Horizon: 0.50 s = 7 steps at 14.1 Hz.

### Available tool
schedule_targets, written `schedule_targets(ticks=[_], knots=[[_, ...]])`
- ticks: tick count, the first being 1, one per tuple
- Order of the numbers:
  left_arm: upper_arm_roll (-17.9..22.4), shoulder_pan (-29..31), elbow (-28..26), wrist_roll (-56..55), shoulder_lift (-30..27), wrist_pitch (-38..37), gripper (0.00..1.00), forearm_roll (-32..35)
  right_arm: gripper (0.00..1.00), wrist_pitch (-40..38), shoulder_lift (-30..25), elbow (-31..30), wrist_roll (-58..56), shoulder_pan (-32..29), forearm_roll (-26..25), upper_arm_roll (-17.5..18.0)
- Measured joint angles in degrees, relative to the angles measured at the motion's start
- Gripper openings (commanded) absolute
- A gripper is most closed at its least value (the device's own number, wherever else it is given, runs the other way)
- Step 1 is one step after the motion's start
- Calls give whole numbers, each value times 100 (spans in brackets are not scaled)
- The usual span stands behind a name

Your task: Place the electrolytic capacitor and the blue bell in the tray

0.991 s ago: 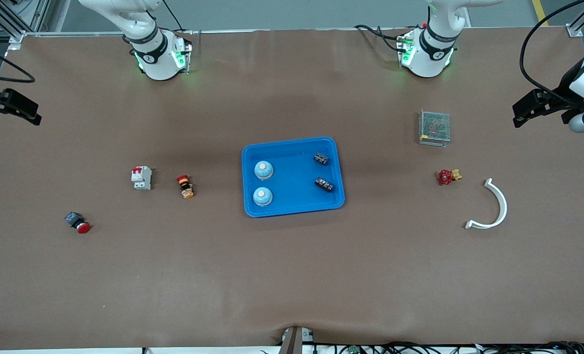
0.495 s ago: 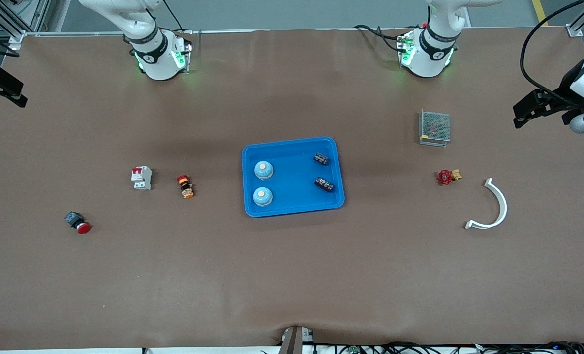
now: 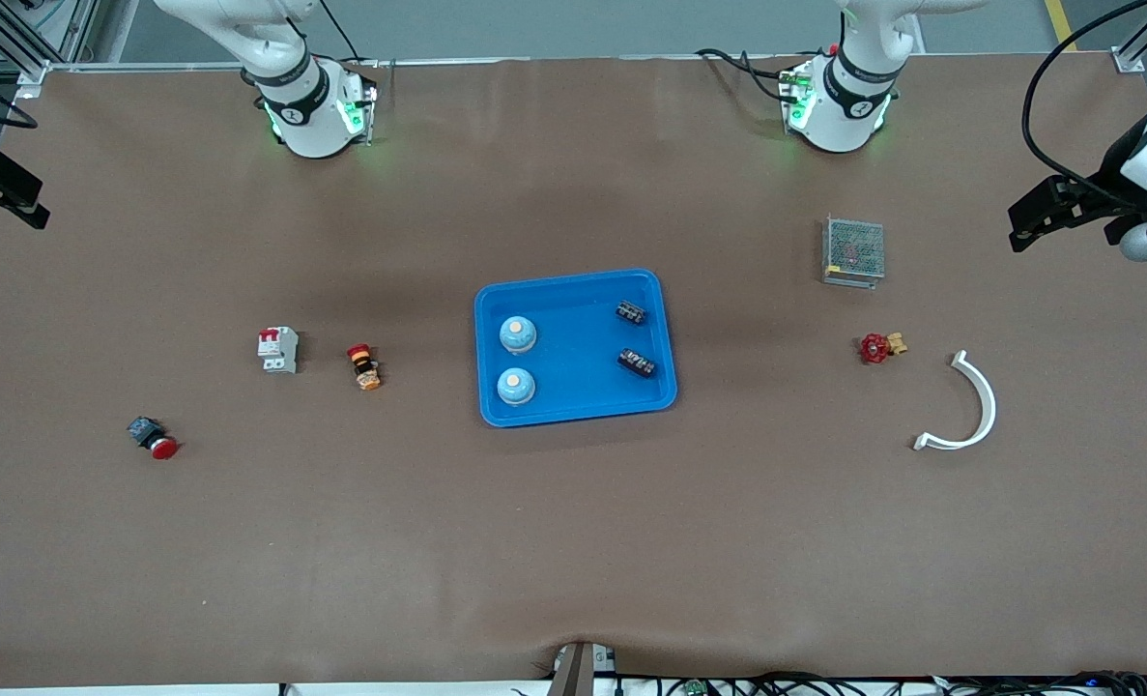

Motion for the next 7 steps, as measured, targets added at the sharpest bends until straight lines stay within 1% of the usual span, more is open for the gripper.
schedule_targets(ticks=[3,7], knots=[[0,-1,-9,2,-12,0,100,0,100,12,1,0,0,0,2,0],[-14,-12,-153,9,-155,36,100,0,100,124,21,-43,0,2,5,0]])
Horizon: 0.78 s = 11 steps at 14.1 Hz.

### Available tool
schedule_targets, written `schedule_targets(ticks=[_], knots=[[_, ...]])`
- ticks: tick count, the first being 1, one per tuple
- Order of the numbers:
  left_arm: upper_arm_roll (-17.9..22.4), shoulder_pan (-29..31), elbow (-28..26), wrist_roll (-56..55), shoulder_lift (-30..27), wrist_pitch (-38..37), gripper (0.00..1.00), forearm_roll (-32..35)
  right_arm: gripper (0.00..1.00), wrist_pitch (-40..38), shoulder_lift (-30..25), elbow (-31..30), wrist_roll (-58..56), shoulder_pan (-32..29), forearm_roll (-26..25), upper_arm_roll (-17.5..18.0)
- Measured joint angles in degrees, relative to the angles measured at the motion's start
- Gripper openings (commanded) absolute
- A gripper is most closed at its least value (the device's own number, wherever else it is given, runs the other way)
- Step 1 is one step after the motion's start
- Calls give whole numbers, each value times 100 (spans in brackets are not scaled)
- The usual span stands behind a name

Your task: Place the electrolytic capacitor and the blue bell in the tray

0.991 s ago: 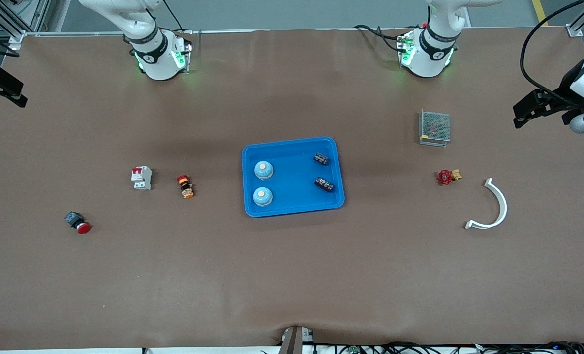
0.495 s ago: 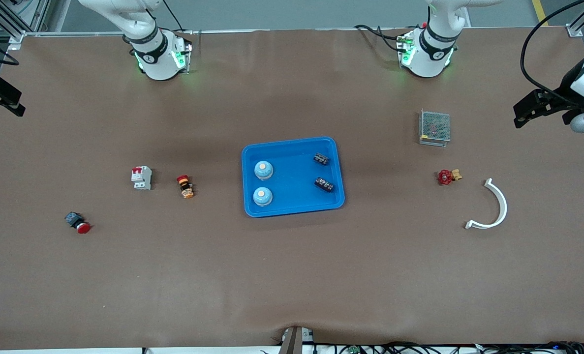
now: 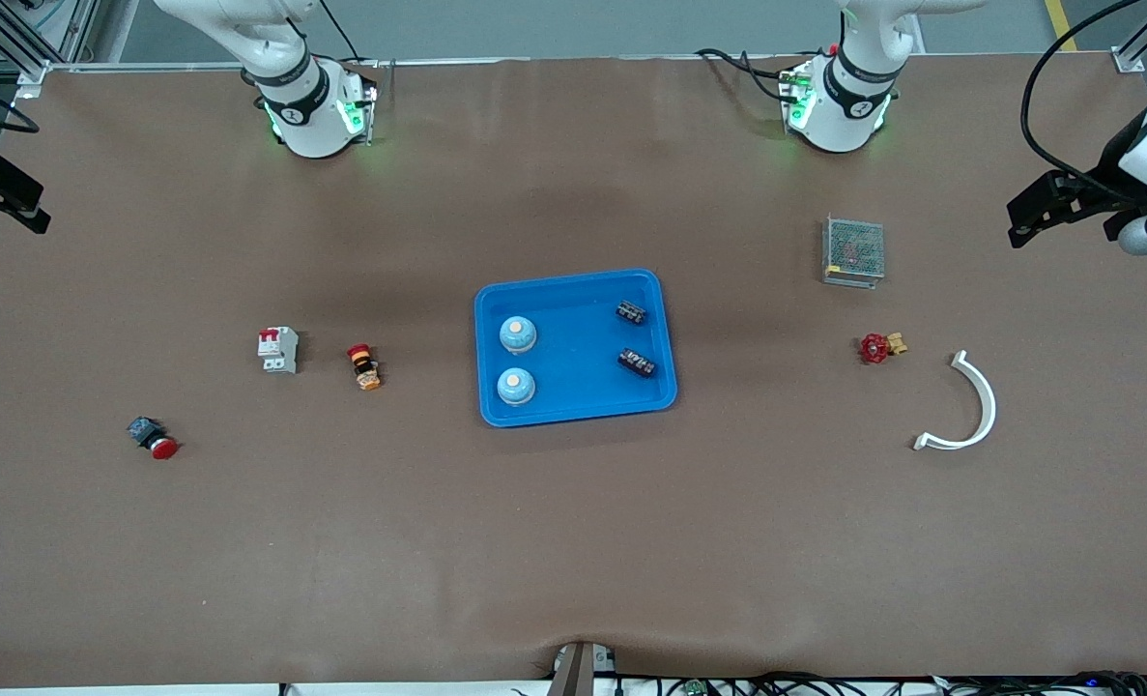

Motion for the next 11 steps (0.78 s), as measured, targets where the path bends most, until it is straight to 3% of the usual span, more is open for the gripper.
schedule_targets(ticks=[7,11], knots=[[-10,-1,-56,2,-105,-10,100,-175,100,5,2,-43,0,-2,244,-54],[-10,-1,-58,2,-106,-55,100,-339,100,-13,2,-60,2,-153,809,-160]])
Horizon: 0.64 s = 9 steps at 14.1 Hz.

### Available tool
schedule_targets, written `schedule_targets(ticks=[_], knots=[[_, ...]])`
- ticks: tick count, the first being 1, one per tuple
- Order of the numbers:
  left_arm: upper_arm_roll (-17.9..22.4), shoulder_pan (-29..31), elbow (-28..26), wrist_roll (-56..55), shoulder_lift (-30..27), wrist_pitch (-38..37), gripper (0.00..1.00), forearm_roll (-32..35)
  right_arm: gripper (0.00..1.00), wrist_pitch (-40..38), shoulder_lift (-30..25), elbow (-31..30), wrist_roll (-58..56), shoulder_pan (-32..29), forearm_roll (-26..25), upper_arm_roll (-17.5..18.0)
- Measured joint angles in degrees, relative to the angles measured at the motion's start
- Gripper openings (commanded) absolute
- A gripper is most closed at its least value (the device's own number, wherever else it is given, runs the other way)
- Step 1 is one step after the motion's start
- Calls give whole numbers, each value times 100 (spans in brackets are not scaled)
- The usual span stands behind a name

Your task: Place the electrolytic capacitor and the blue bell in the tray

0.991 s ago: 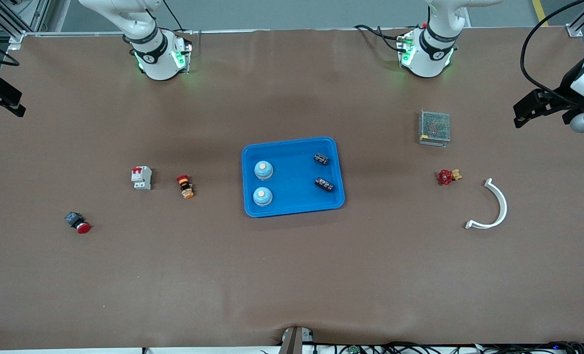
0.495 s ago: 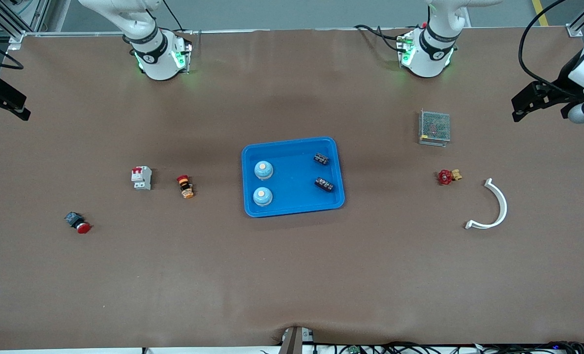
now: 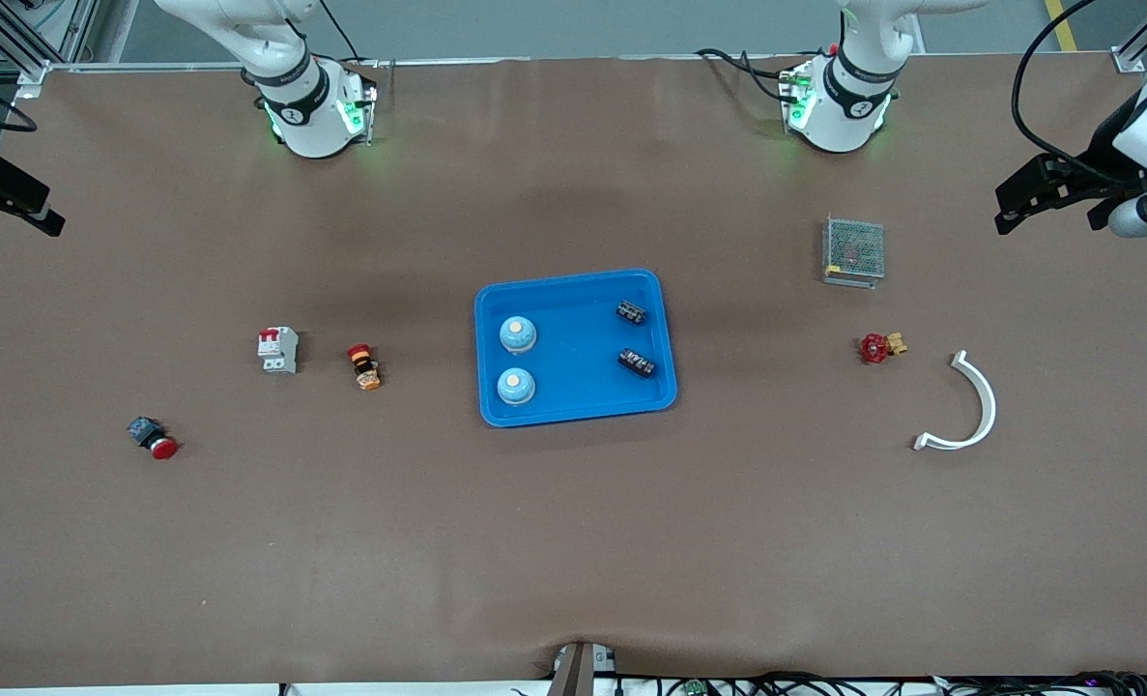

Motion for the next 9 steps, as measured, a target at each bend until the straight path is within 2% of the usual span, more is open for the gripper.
schedule_targets(ticks=[9], knots=[[-1,0,8,-3,0,-5,100,-29,100,13,18,-240,0,-12,44,0]])
